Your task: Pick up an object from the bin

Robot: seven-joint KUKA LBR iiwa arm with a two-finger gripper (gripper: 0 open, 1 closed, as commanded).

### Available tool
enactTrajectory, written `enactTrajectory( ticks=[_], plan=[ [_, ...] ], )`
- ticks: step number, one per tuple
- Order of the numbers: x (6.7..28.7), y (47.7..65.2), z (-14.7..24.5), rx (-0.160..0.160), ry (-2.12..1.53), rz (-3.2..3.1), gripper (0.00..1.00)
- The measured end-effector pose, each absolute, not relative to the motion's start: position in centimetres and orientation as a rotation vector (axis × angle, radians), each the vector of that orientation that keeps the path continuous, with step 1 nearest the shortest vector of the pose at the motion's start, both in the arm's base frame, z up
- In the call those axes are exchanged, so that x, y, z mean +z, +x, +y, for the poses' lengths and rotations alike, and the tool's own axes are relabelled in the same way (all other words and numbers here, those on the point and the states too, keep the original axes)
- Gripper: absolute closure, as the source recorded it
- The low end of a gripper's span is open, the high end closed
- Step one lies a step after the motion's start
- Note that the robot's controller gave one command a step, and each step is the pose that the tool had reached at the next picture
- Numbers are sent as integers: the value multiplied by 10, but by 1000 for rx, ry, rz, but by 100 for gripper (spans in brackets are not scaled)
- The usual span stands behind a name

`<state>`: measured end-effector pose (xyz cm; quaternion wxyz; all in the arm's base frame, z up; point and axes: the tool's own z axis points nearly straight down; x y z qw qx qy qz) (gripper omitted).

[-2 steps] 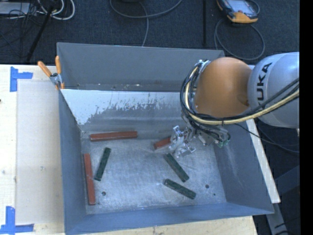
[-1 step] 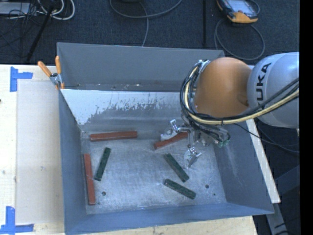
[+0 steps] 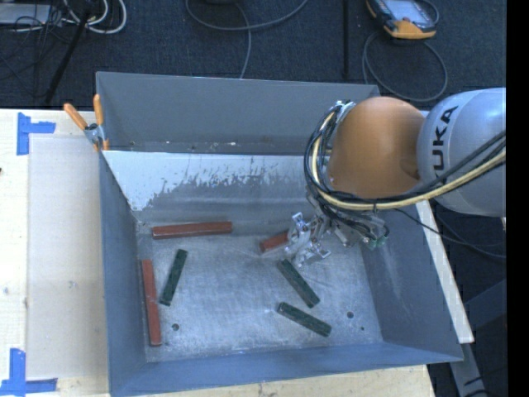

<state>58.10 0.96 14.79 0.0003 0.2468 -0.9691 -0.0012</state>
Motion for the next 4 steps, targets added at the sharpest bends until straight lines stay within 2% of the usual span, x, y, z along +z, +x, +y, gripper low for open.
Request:
enactTrajectory(
  ticks=[1,2,3,4],
  plan=[
    [148,581,10,-4,775,-3044,0],
    [148,581,10,-4,774,-3044,0],
    [86,614,7,6,913,-3032,100],
    [83,613,7,4,910,-3034,0]
  ],
)
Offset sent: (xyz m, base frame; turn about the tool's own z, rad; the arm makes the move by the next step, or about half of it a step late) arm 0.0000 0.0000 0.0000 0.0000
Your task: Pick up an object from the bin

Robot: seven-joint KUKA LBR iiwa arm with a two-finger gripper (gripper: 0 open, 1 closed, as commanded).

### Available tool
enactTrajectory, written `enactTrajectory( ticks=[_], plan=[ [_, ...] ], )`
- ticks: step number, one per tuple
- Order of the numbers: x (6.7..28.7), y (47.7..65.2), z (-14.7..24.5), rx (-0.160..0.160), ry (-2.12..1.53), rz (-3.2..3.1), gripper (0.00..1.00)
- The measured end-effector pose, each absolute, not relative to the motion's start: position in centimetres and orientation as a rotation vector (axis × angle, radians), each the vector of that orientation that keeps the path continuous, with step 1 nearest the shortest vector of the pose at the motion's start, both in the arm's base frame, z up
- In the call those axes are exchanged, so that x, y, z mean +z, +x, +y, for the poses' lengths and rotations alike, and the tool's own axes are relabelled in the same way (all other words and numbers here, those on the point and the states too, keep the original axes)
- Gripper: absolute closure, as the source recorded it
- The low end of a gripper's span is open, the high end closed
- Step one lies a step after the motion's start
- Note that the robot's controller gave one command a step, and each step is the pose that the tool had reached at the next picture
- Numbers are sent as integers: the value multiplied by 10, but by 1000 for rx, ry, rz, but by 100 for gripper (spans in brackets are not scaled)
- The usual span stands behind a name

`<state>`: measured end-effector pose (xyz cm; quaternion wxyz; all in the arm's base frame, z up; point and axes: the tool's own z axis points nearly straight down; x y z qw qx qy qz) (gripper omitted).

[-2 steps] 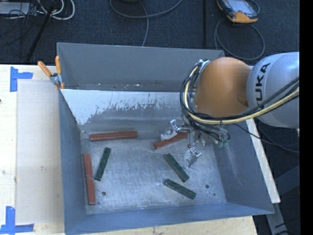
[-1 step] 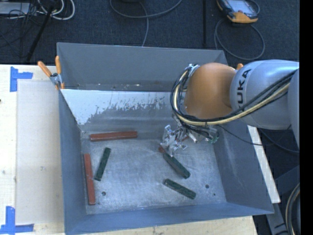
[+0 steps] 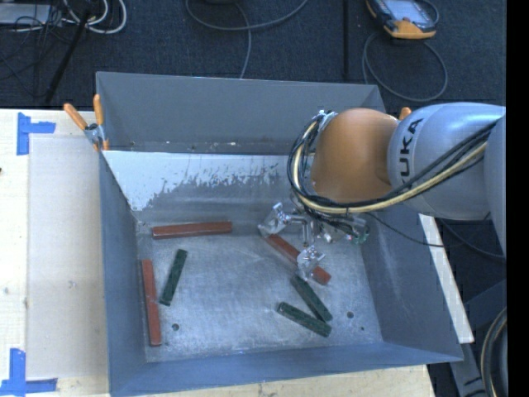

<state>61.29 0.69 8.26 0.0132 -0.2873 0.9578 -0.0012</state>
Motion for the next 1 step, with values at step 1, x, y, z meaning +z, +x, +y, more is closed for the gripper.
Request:
enactTrajectory(
  ticks=[1],
  plan=[
    [83,613,7,-3,-895,2984,0]
  ],
)
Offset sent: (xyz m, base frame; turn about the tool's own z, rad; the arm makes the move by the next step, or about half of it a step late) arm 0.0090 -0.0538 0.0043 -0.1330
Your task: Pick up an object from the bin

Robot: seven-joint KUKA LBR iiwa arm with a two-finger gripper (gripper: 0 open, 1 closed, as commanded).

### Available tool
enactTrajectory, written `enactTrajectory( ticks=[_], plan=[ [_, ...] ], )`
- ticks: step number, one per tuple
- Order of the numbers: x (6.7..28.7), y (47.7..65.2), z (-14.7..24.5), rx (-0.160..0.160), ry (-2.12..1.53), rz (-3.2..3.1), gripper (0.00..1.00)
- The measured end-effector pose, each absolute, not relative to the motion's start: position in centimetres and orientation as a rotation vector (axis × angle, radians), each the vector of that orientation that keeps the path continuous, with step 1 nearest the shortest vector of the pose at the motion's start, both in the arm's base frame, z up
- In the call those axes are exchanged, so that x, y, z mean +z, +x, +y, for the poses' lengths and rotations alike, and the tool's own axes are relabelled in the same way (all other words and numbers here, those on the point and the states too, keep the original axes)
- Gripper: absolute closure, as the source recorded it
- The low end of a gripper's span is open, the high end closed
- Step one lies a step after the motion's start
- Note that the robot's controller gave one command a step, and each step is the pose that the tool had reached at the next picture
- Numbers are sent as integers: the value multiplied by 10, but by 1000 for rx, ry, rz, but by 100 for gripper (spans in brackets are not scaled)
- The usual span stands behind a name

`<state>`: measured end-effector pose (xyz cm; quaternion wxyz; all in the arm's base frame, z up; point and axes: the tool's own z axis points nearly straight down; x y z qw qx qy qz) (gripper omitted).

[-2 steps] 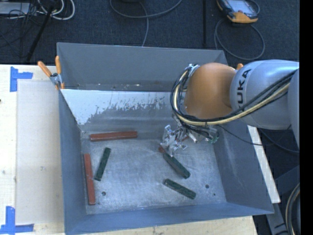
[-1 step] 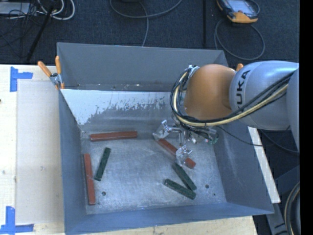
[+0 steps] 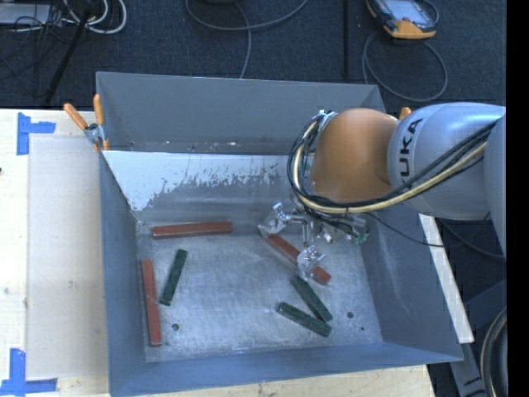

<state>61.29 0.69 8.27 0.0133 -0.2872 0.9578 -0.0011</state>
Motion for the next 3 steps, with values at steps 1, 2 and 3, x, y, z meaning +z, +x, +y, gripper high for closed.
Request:
enactTrajectory(
  ticks=[1,2,3],
  plan=[
    [92,625,-47,-4,-1091,2936,100],
    [92,625,-47,-3,-1090,2937,100],
    [111,622,-44,2,-949,2991,0]
  ],
)
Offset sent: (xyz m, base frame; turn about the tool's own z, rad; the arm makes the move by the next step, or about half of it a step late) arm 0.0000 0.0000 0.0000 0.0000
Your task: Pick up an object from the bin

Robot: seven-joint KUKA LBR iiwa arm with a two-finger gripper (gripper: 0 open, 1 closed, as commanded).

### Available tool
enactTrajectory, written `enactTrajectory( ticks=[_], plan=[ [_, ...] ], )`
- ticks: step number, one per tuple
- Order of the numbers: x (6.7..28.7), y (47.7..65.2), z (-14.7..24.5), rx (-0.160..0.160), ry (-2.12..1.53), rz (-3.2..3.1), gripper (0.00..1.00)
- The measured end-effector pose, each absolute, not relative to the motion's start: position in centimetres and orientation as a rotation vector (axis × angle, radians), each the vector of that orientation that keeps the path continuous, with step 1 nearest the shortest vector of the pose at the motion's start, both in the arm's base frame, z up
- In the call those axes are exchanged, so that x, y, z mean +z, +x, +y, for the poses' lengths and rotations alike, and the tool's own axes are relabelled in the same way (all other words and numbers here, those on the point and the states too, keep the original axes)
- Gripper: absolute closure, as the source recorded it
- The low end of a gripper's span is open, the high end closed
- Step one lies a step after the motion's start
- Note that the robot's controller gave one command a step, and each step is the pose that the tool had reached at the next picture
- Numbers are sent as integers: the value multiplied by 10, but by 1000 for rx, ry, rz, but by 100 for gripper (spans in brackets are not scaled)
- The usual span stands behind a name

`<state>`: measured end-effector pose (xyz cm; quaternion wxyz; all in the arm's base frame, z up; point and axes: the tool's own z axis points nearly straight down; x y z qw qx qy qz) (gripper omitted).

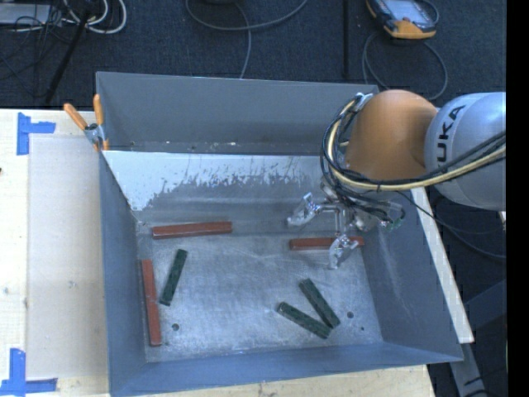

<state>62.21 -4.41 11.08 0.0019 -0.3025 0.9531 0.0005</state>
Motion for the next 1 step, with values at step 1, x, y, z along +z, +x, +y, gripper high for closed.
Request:
enactTrajectory(
  ticks=[1],
  plan=[
    [110,622,-44,2,-947,2993,0]
  ],
)
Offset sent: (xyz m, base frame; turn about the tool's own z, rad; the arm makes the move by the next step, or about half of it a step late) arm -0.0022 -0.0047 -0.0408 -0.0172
